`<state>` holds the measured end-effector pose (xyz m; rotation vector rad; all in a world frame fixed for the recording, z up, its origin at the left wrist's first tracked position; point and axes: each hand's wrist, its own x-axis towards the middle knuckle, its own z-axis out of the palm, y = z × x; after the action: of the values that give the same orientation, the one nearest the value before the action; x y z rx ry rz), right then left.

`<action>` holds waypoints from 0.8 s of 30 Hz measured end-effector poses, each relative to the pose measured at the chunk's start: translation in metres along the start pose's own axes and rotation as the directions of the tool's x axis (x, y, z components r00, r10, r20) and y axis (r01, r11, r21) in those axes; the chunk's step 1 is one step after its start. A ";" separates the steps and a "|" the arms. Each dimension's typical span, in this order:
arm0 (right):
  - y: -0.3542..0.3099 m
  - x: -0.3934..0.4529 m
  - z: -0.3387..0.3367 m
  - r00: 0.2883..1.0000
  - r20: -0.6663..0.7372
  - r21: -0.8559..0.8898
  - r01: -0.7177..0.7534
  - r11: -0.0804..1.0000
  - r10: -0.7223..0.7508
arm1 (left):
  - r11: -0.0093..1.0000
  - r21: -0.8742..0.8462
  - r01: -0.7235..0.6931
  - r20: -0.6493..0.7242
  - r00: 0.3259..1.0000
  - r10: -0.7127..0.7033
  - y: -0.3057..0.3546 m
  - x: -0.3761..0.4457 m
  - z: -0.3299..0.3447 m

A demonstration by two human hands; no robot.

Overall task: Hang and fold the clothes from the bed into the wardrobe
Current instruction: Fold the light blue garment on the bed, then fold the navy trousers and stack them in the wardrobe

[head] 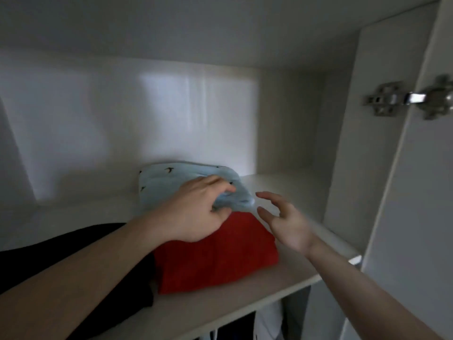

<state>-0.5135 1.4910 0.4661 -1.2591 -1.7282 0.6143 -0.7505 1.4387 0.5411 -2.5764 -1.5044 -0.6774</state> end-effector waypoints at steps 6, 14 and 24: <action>-0.001 -0.156 -0.040 0.972 -0.220 0.002 -0.084 0.996 0.082 | 0.968 -0.148 -0.203 0.001 0.979 0.205 0.064 -0.065 0.026; 0.003 -0.382 -0.102 0.893 -0.349 -0.077 -0.328 0.942 0.283 | 0.846 -0.447 -0.292 0.159 0.904 0.396 0.179 -0.153 0.102; -0.023 -0.717 -0.192 0.585 -0.594 0.051 -0.657 0.752 0.552 | 0.677 -0.599 -0.426 0.279 0.682 0.676 0.444 -0.285 0.176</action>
<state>-0.2915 0.7981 0.3155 -1.9593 -0.8128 0.3822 -0.4362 1.0306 0.3311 -3.5545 -0.4610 -0.3617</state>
